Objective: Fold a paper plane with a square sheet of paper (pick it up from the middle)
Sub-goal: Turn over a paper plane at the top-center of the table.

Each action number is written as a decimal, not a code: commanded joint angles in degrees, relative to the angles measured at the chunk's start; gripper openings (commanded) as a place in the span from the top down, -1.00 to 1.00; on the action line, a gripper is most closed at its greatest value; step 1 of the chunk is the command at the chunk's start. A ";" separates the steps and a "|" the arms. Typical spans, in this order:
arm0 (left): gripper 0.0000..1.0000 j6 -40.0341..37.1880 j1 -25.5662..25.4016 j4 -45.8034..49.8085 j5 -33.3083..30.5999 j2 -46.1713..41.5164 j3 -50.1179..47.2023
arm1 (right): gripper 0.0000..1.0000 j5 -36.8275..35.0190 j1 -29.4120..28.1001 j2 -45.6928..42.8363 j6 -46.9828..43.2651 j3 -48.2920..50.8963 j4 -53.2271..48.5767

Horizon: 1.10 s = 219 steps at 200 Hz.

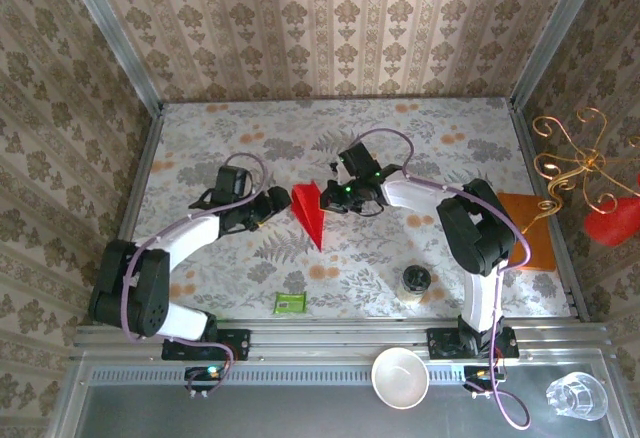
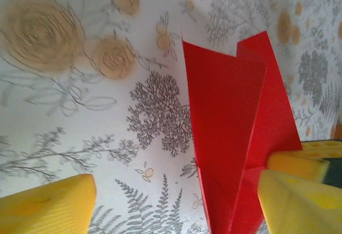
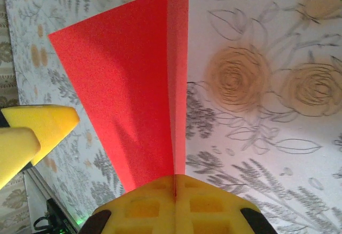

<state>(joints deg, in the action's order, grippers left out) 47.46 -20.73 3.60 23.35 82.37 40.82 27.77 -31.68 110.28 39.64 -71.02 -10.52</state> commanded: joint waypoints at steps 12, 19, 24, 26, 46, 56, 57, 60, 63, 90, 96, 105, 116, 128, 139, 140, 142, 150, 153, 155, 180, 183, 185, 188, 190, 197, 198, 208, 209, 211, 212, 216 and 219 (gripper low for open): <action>-0.52 4.09 -3.76 -3.41 -0.25 4.58 0.59 | 0.84 4.75 2.72 1.20 1.44 4.75 7.79; -0.50 4.44 -4.49 -3.82 -0.03 5.54 1.01 | 0.84 4.67 3.11 1.33 1.19 5.25 7.80; -0.48 4.68 -4.82 -4.21 0.13 6.20 1.34 | 0.83 4.79 3.41 1.51 1.02 5.51 7.73; -0.46 4.77 -4.97 -4.34 0.18 6.44 1.47 | 0.83 4.87 3.52 1.60 0.98 5.58 7.72; -0.36 5.37 -7.17 -5.09 1.00 9.11 3.13 | 0.80 5.45 4.23 1.91 0.66 6.29 8.00; -0.33 5.56 -7.69 -5.76 1.75 10.29 3.92 | 0.81 5.63 4.34 1.80 0.49 6.42 7.98; -0.33 5.59 -7.76 -5.82 1.81 10.41 4.01 | 0.80 5.63 4.35 1.79 0.46 6.42 8.02; -0.33 5.69 -7.95 -6.04 1.98 10.77 4.27 | 0.80 5.65 4.35 1.77 0.44 6.46 7.98; -0.33 5.75 -8.17 -6.16 2.06 11.08 4.53 | 0.80 5.63 4.42 1.70 0.38 6.49 7.98; -0.33 6.02 -9.11 -6.36 2.13 12.42 6.10 | 0.81 5.80 4.52 1.44 0.26 6.51 8.11; -0.33 6.07 -9.23 -6.56 2.06 12.47 6.20 | 0.81 5.80 4.52 1.46 0.17 6.51 8.17; -0.33 6.07 -9.37 -6.69 1.76 12.31 6.20 | 0.81 5.89 4.52 1.52 0.18 6.40 8.13; -0.32 6.15 -9.41 -6.56 1.53 12.20 6.29 | 0.81 5.89 4.52 1.62 0.18 6.40 8.15; -0.27 6.24 -9.42 -6.09 0.96 12.03 6.46 | 0.82 5.82 4.52 1.80 0.18 6.34 7.93; -0.22 6.15 -9.42 -5.99 0.61 11.85 6.39 | 0.82 5.80 4.52 1.88 0.18 6.25 7.81; -0.22 6.15 -9.42 -6.02 0.58 11.85 6.38 | 0.83 5.80 4.52 1.87 0.18 6.25 7.80; -0.21 6.15 -9.42 -5.98 0.56 11.79 6.38 | 0.83 5.85 4.52 1.87 0.18 6.25 7.80; -0.14 6.15 -9.42 -5.97 0.34 11.76 6.38 | 0.83 5.73 4.52 1.91 0.18 6.22 7.81; -0.10 6.15 -9.42 -5.89 0.32 11.77 6.42 | 0.83 5.72 4.52 2.00 0.18 6.19 7.81; -0.08 6.15 -9.42 -5.88 0.30 11.83 6.46 | 0.83 5.72 4.52 1.97 0.20 6.17 7.85; 0.06 5.82 -9.42 -5.12 0.57 13.69 7.98 | 0.84 5.85 4.52 2.08 0.23 6.06 7.82; 0.07 5.76 -9.42 -5.02 0.73 13.98 8.30 | 0.84 5.89 4.52 2.05 0.18 6.07 7.92; 0.09 5.72 -9.42 -4.81 0.77 14.21 8.55 | 0.84 5.94 4.52 2.05 0.18 6.07 7.90; 0.11 5.71 -9.42 -4.52 0.80 14.54 8.95 | 0.84 6.00 4.52 2.09 0.18 6.06 7.89; 0.11 5.71 -9.42 -4.37 0.83 14.81 9.17 | 0.84 5.98 4.52 2.08 0.18 6.07 7.82; 0.16 5.67 -9.42 -3.68 0.90 15.50 10.01 | 0.84 5.92 4.52 2.05 0.16 6.06 7.80; 0.16 5.65 -9.42 -3.60 0.86 15.56 10.13 | 0.84 5.91 4.52 2.05 0.12 6.06 7.76; 0.23 5.60 -9.42 -2.78 0.77 16.38 11.11 | 0.84 5.83 4.52 2.07 0.09 6.06 7.59; 0.24 5.57 -9.42 -2.66 0.75 16.44 11.25 | 0.84 5.82 4.52 2.10 0.09 6.06 7.60; 0.25 5.57 -9.37 -2.44 0.69 16.60 11.46 | 0.84 5.81 4.52 2.06 0.09 6.07 7.58; 0.26 5.59 -9.39 -2.27 0.62 16.69 11.51 | 0.84 5.81 4.52 2.01 0.09 6.07 7.56; 0.28 5.59 -9.46 -1.74 0.42 16.91 11.91 | 0.84 5.73 4.52 1.95 0.09 6.06 7.56; 0.29 5.56 -9.41 -1.22 0.39 17.13 12.18 | 0.84 5.67 4.52 1.88 0.09 6.14 7.47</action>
<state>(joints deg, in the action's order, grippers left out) 53.39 -29.93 -1.48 24.05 97.73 50.17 32.16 -27.24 111.74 40.47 -64.86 -2.96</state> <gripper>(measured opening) 0.379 0.083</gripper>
